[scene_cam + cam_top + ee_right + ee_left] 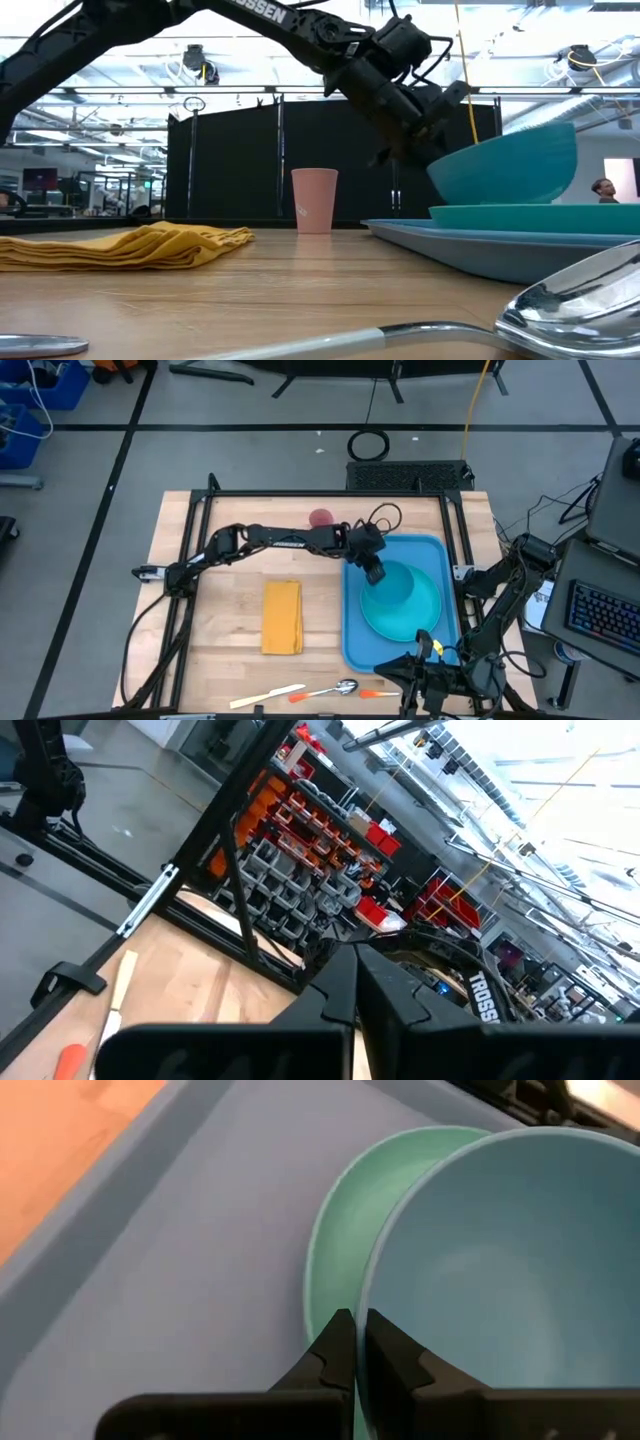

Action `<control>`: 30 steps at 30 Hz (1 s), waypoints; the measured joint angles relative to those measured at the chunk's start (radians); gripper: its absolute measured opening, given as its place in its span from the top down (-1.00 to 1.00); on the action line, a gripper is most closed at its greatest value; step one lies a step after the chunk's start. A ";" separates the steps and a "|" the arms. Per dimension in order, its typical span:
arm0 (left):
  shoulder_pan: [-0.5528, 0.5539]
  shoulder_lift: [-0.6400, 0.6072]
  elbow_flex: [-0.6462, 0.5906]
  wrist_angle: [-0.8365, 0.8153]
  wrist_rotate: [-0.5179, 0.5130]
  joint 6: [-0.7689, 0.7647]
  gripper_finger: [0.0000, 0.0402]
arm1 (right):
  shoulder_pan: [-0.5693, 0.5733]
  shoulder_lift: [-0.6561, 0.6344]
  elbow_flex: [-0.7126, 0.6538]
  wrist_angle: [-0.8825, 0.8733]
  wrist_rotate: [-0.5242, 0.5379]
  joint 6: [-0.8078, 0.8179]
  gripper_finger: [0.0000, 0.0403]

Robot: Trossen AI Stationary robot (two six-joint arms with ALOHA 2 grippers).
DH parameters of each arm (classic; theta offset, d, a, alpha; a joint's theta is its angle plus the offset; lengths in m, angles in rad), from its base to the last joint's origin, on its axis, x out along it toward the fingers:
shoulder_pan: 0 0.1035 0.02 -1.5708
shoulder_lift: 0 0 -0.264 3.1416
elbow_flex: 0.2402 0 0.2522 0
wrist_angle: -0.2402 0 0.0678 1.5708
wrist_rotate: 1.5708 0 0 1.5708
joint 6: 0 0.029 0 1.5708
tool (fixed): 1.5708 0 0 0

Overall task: Set up tray
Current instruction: Put the bowl on the blue plate on the blue tray

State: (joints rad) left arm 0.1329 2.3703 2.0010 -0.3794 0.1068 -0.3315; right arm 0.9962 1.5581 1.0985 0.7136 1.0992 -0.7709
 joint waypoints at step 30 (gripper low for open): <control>-0.018 0.037 -0.001 0.128 0.079 -0.011 0.75 | -0.003 0.000 0.000 -0.017 0.000 0.031 1.00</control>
State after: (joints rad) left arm 0.1154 2.4069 2.0003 -0.2513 0.1853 -0.3428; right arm 0.9936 1.5581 1.0985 0.6969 1.0995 -0.7401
